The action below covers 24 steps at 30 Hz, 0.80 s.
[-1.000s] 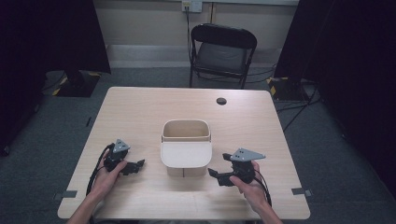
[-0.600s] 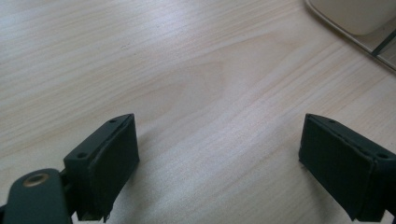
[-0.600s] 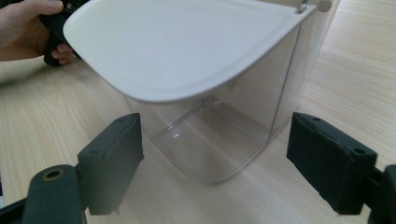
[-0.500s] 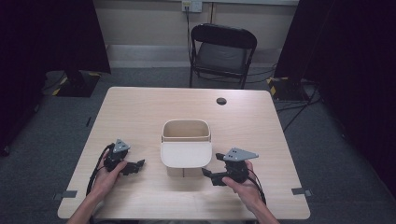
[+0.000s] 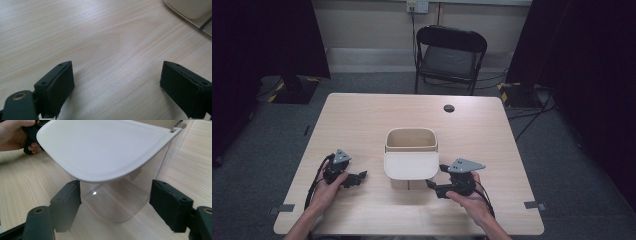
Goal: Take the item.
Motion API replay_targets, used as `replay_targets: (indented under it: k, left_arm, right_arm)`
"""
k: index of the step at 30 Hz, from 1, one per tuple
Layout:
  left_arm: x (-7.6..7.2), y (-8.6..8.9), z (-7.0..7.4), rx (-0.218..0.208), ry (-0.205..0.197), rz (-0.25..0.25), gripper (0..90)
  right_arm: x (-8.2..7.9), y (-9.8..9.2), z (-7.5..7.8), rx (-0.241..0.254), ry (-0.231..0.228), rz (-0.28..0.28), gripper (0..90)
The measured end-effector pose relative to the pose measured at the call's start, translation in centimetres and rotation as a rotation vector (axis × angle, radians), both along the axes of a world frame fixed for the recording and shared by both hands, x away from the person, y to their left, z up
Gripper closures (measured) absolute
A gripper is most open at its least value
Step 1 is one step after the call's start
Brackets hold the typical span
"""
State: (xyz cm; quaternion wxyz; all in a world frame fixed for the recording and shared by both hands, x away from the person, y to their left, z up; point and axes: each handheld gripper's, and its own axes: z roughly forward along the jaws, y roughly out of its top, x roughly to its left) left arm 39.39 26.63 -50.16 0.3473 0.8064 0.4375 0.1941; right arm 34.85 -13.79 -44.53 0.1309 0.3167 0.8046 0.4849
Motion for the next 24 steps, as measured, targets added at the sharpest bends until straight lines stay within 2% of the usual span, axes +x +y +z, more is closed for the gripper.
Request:
replay_targets:
  k: [14,24]
  left_arm:
    - [-0.01,-0.06,-0.04,-0.01,-0.002,0.006,11.3]
    - [-0.02,-0.04,-0.02,-0.004,0.0,0.004,11.3]
  right_arm:
    - [0.12,0.0,0.15,0.024,-0.018,-0.002,31.3]
    - [0.07,0.02,0.44,0.036,-0.023,0.003,31.5]
